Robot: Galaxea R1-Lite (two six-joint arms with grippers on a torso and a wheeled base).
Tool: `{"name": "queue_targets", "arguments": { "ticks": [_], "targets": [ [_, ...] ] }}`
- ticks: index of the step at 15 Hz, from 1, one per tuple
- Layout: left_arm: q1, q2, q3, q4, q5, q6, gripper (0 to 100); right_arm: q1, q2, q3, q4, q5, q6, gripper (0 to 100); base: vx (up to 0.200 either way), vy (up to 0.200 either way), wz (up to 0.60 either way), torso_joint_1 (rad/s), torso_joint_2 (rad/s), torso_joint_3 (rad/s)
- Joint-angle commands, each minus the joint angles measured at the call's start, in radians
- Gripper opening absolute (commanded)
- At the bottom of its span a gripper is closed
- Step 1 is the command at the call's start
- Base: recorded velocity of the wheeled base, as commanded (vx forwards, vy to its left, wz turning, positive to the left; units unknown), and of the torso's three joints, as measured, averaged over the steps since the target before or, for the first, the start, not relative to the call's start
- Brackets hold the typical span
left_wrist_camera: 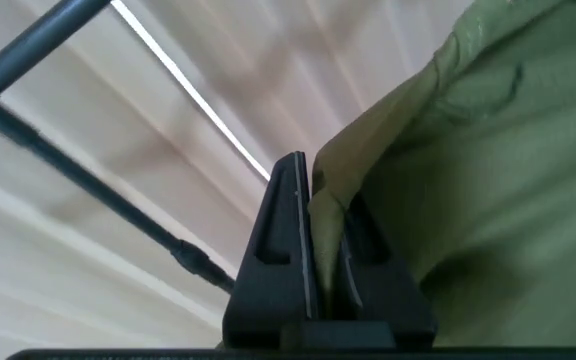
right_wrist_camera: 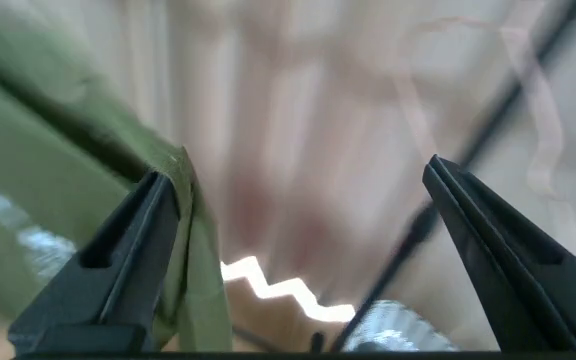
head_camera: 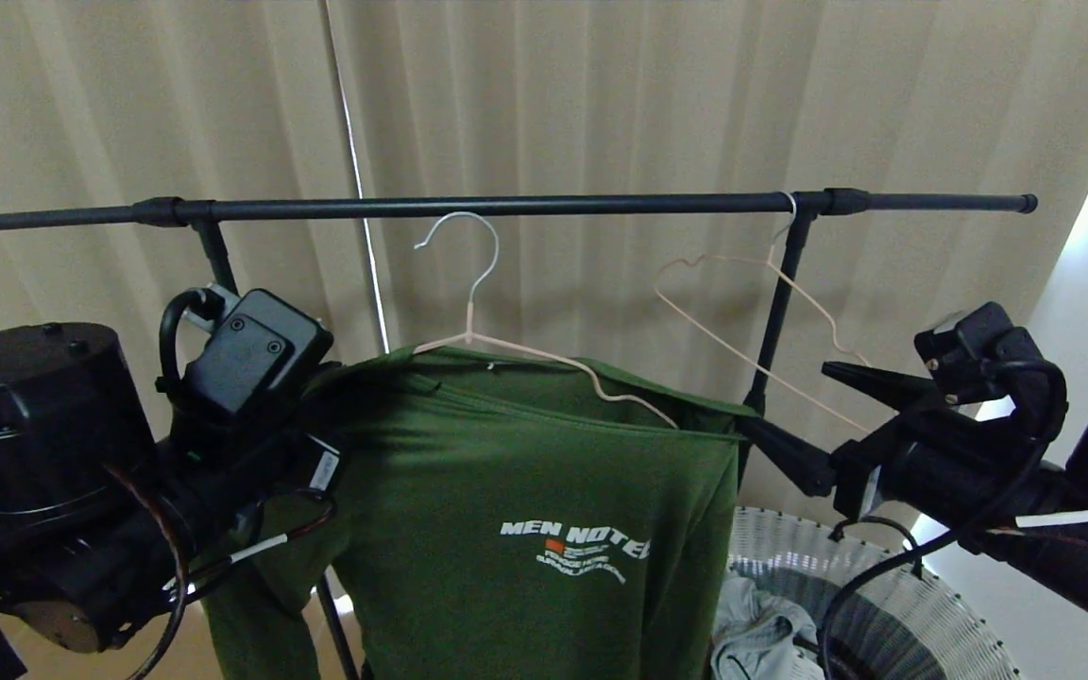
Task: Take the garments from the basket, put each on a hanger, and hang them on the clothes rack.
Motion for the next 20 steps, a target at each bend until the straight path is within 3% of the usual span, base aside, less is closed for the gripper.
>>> {"name": "queue_targets", "arguments": {
  "ticks": [1,7,11,14,15,20],
  "targets": [
    [-0.004,0.028,-0.018,-0.007,0.022,-0.017,0,0.079,-0.067,-0.005,0.038,0.003,-0.001,100,0.000,0.000,0.00,0.000,0.00,0.000],
    [-0.007,0.058,-0.018,-0.083,0.023,-0.037,0,0.115,-0.059,-0.015,0.137,0.009,-0.141,100,0.000,0.000,0.00,0.000,0.00,0.000],
    [-0.036,0.058,0.007,-0.168,0.008,-0.035,0,0.115,-0.007,-0.153,0.161,0.005,-0.223,100,0.000,0.000,0.00,0.000,0.00,0.000],
    [-0.061,0.058,0.007,-0.176,-0.024,-0.035,0,0.116,-0.004,-0.230,0.229,0.000,-0.253,100,0.000,0.000,0.00,0.000,0.00,0.000],
    [-0.086,0.058,0.007,-0.176,-0.034,-0.034,0,0.116,0.002,-0.299,0.298,-0.002,-0.274,100,0.000,0.000,0.00,0.000,0.00,0.000],
    [-0.155,0.058,0.019,-0.199,-0.034,-0.035,0,0.141,0.107,-0.397,0.310,-0.046,-0.277,100,0.000,0.000,0.00,0.000,0.00,0.000]
  ]
}}
